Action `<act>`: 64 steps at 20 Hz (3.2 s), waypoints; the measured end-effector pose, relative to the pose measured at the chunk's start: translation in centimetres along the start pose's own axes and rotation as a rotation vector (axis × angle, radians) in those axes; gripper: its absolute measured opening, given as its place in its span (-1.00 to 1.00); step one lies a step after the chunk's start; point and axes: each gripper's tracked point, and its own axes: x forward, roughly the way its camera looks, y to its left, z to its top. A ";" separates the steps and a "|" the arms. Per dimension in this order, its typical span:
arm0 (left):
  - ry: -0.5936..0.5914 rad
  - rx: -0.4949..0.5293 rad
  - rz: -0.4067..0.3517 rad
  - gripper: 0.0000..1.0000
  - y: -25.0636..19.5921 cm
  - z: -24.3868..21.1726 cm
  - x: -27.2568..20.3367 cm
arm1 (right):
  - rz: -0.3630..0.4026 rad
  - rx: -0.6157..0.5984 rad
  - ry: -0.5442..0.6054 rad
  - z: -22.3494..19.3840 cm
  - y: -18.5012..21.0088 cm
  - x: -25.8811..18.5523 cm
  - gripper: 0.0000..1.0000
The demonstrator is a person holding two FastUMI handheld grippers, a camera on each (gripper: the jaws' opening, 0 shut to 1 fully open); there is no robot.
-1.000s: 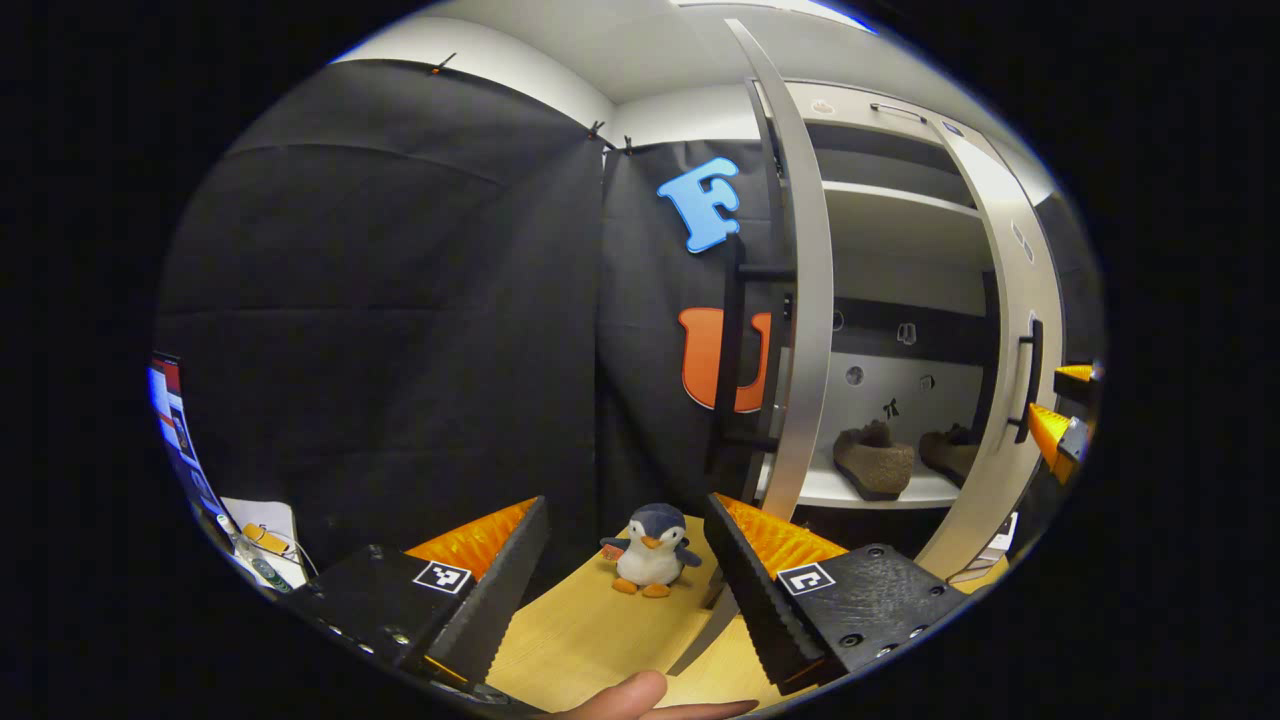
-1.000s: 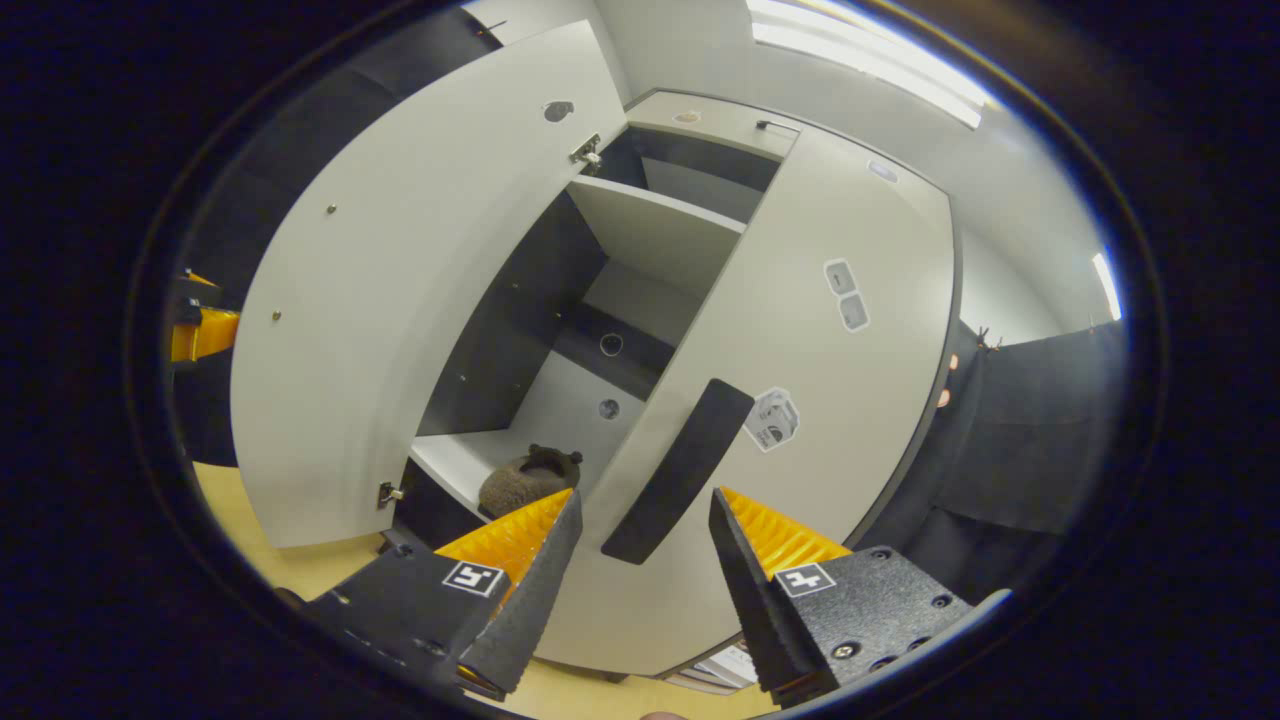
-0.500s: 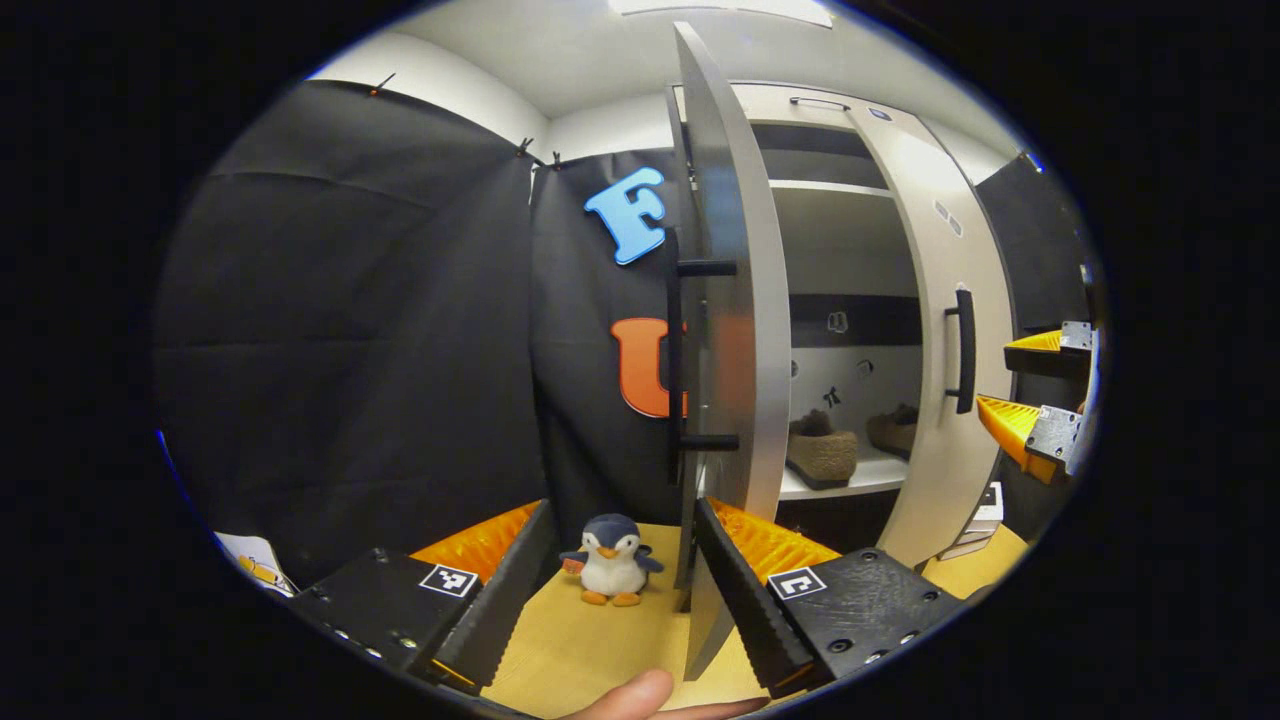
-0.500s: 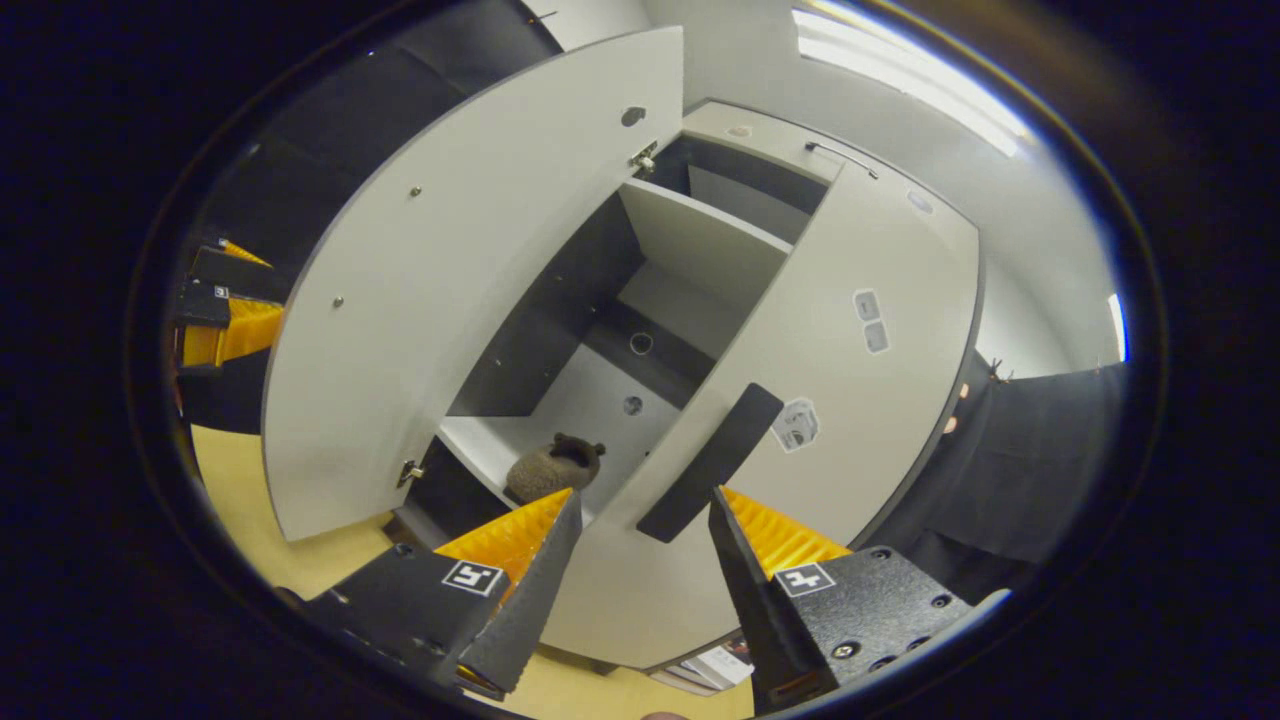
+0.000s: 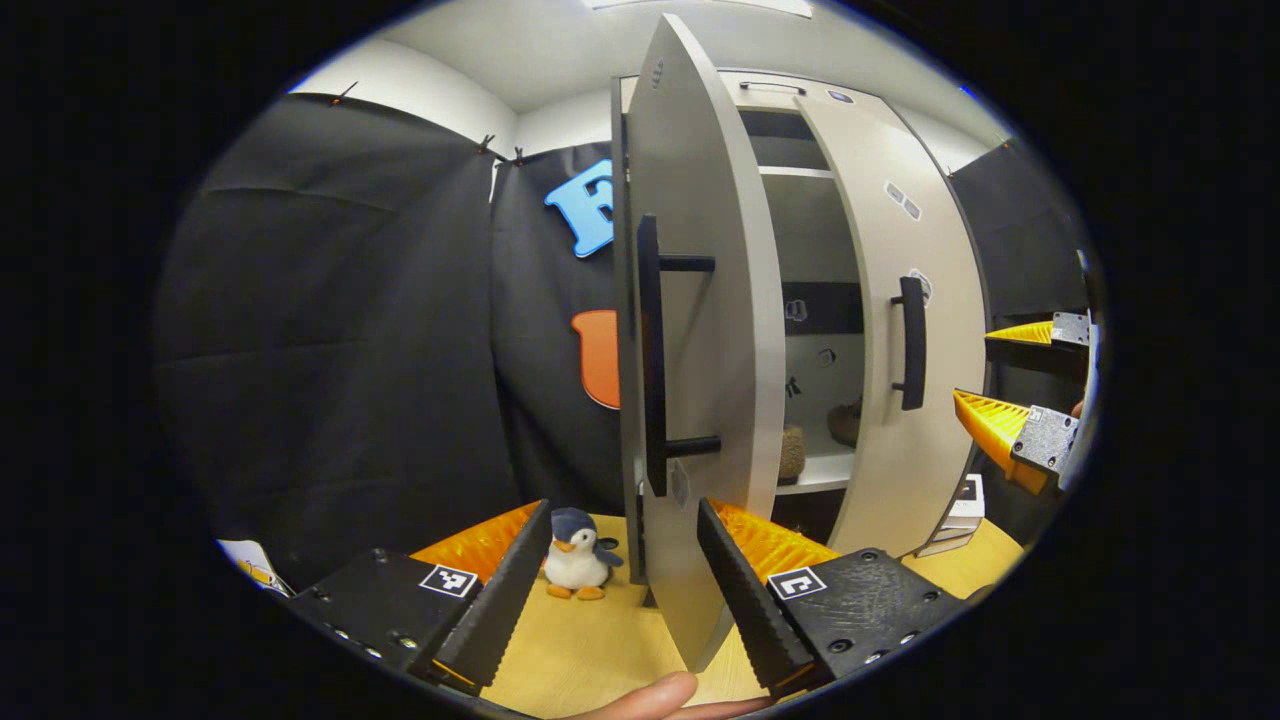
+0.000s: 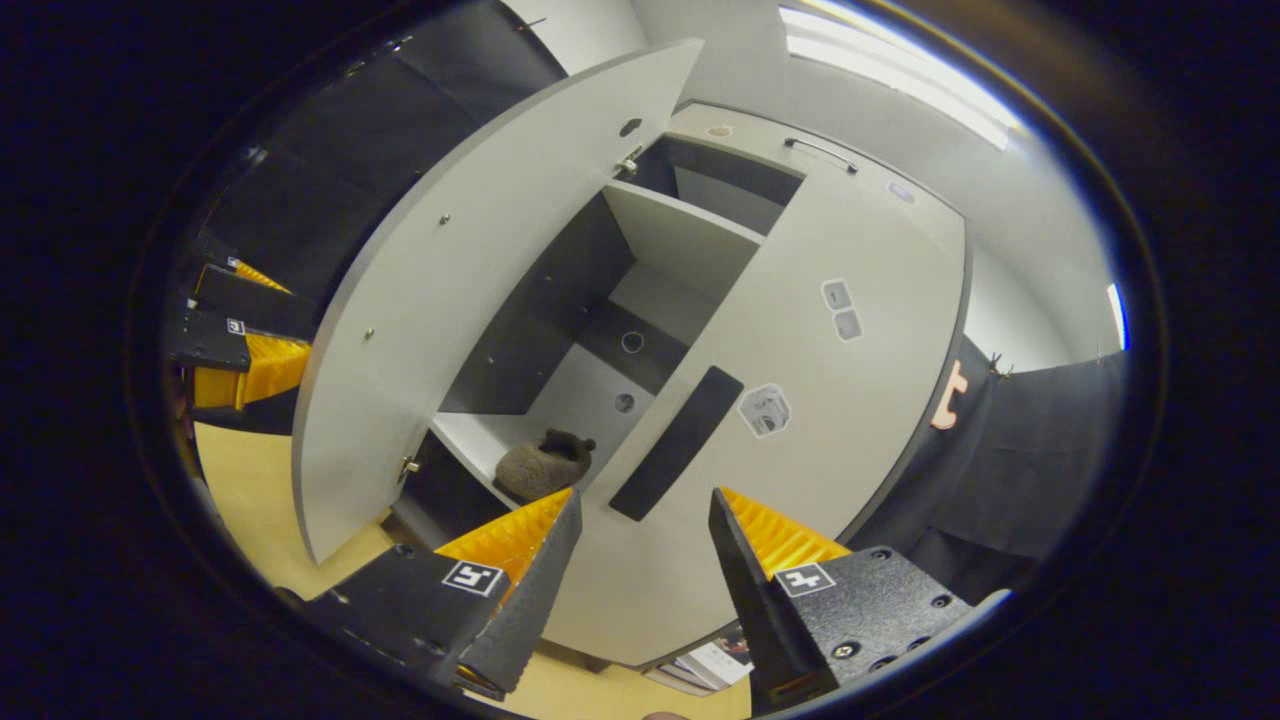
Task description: Grab one shoe with the right hand and put it into the shoe cabinet, grab the other shoe with the left hand and put it into the shoe cabinet; then close the right door with the right hand and the left door with the left hand.
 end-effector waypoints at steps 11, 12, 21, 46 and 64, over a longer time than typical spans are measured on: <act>0.002 -0.014 -0.143 0.88 -10.3 1.2 2.8 | -0.023 0.079 0.069 -5.2 -4.8 -1.5 0.68; 0.006 -0.007 -0.143 0.88 -10.6 1.2 2.8 | -0.015 0.101 0.074 -5.7 -5.0 -1.6 0.68; -0.038 0.087 0.025 1.00 -10.6 2.4 -0.2 | 0.081 0.282 0.058 -7.0 -4.4 -1.3 0.96; -0.016 -0.094 -0.310 0.84 -14.3 2.5 2.7 | 0.000 0.338 0.150 -5.7 -1.3 -4.7 0.98; -0.031 -0.148 -0.144 0.90 -8.2 0.9 -0.1 | -0.017 0.505 0.105 -1.5 3.0 -3.8 0.97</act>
